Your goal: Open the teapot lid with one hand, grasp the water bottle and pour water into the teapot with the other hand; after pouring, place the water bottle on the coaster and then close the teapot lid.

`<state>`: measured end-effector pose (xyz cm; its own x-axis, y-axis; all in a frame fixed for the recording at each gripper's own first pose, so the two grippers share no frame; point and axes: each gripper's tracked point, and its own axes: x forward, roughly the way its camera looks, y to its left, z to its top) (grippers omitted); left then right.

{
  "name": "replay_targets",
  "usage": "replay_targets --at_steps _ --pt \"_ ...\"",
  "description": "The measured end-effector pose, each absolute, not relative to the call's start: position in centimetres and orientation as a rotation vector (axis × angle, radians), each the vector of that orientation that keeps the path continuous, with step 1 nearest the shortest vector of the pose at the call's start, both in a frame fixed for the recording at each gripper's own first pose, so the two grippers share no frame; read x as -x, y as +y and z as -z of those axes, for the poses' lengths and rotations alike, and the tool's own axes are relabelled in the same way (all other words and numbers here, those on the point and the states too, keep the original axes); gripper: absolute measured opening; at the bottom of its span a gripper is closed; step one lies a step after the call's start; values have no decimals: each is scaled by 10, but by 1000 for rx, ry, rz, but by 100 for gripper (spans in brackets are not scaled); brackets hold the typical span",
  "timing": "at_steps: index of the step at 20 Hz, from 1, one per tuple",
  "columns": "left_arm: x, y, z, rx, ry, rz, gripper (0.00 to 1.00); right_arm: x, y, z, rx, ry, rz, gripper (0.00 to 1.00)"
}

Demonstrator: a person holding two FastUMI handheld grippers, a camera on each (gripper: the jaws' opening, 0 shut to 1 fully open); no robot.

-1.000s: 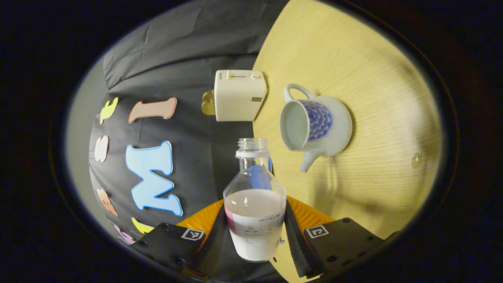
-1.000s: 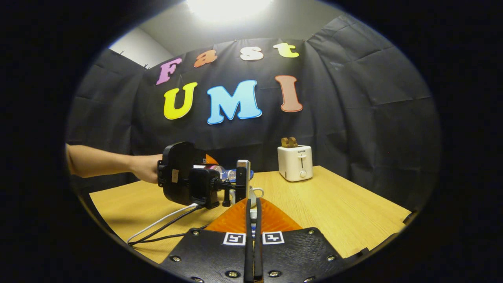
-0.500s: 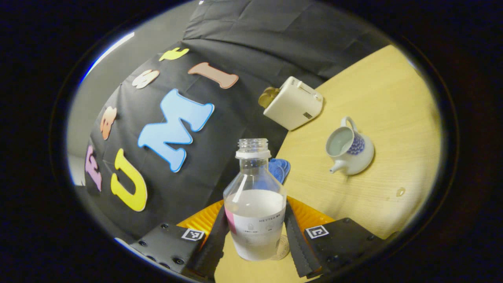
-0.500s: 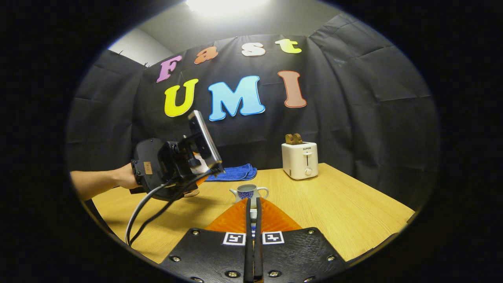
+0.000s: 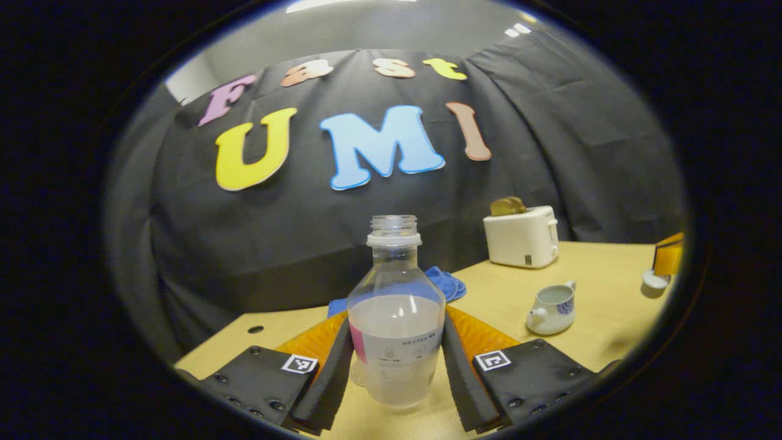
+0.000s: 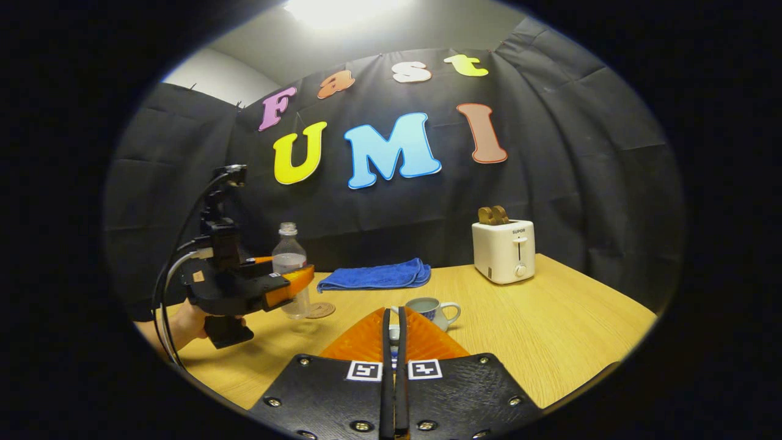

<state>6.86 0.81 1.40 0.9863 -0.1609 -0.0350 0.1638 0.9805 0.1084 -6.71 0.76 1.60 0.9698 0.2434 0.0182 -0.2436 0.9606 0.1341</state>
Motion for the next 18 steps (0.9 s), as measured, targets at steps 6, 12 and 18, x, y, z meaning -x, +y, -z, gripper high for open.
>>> replay_targets --at_steps 6,12,18 --pt "-82 35 8 -11 41 114 84 35 30 -9 -127 17 -221 1" --pt "-129 49 -1 -7 0 90 83 30 39 1 -107 32 -235 1" --pt "-169 51 27 -9 48 73 84 27 30 6 -118 45 -223 1"
